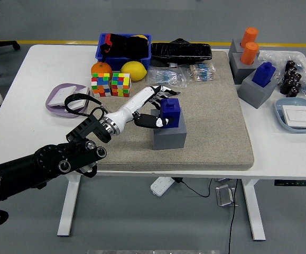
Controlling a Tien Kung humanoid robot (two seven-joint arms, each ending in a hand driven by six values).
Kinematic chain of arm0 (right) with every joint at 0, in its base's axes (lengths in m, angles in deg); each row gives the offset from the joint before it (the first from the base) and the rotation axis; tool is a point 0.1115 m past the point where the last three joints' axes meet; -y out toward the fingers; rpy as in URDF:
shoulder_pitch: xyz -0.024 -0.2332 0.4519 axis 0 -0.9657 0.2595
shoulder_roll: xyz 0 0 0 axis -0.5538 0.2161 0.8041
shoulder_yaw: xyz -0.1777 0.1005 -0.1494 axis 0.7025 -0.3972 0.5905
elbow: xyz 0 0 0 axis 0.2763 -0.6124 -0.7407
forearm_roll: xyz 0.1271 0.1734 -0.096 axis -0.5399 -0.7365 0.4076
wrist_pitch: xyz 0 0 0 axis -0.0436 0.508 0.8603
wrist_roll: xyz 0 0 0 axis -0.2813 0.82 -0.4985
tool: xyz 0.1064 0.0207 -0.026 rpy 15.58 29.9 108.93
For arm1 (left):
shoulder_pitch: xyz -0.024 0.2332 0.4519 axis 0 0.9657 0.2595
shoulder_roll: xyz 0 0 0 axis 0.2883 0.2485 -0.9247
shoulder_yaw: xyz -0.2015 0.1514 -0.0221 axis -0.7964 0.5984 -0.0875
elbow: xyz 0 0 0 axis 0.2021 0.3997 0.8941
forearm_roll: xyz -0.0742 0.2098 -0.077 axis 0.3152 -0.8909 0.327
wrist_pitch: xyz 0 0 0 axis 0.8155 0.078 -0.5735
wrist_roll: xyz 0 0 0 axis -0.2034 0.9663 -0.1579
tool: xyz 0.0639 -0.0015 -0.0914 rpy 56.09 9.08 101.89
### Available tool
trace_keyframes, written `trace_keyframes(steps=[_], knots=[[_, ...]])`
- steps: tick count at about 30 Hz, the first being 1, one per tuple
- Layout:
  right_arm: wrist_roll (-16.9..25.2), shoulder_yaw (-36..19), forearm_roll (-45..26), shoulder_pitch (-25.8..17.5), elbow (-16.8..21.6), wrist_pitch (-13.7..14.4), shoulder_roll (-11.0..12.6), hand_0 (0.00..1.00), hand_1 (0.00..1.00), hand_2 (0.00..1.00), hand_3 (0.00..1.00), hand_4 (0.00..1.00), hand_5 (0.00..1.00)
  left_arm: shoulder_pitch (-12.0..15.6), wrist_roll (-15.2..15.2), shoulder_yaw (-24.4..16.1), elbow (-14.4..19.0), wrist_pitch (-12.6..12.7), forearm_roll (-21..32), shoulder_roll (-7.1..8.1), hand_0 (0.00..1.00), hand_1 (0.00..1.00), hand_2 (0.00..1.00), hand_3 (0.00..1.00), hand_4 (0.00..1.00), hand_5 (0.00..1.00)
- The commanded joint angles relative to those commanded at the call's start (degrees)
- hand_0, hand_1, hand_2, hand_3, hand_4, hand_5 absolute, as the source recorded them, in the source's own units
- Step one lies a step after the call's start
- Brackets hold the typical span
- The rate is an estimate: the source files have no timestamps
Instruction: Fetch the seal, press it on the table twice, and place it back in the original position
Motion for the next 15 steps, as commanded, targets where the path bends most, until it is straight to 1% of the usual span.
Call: trace_keyframes(steps=[1, 2, 7, 8, 13, 14, 15], knots=[[0.0, 0.0, 0.01, 0.01, -0.01, 0.01, 0.01, 0.774, 0.686, 0.694, 0.63, 0.711, 0.361, -0.01, 0.0, 0.03, 0.0, 0.0, 0.01, -0.01, 0.487, 0.45, 0.461, 0.764, 0.675, 0.002], [0.0, 0.0, 0.02, 0.02, 0.0, 0.01, 0.02, 0.774, 0.685, 0.693, 0.629, 0.709, 0.359, 0.0, 0.02, 0.04, 0.0, -0.02, -0.01, -0.02, 0.502, 0.508, 0.514, 0.766, 0.684, 0.002], [0.0, 0.07, 0.01, 0.07, 0.05, 0.0, 0.07, 0.774, 0.685, 0.693, 0.629, 0.709, 0.359, -0.03, -0.02, -0.04, -0.05, -0.06, 0.01, 0.05, 0.502, 0.508, 0.514, 0.766, 0.684, 0.002], [0.0, 0.08, 0.03, 0.09, 0.04, -0.01, 0.08, 0.775, 0.685, 0.694, 0.63, 0.709, 0.358, -0.05, -0.04, -0.07, -0.06, -0.07, 0.03, 0.06, 0.544, 0.556, 0.557, 0.77, 0.699, 0.002], [-0.02, -0.05, 0.09, 0.09, 0.0, -0.04, 0.04, 0.775, 0.685, 0.694, 0.63, 0.709, 0.358, -0.14, -0.1, -0.1, -0.13, -0.18, 0.14, 0.05, 0.544, 0.556, 0.557, 0.77, 0.699, 0.002], [-0.01, -0.09, 0.09, 0.1, 0.0, -0.02, 0.04, 0.774, 0.685, 0.693, 0.63, 0.711, 0.36, -0.14, -0.1, -0.07, -0.14, -0.18, 0.11, 0.05, 0.631, 0.668, 0.671, 0.782, 0.74, 0.002], [-0.01, -0.09, 0.08, 0.1, 0.02, -0.03, 0.04, 0.774, 0.685, 0.693, 0.63, 0.711, 0.36, -0.14, -0.08, -0.07, -0.13, -0.2, 0.1, 0.04, 0.631, 0.668, 0.671, 0.782, 0.74, 0.002]])
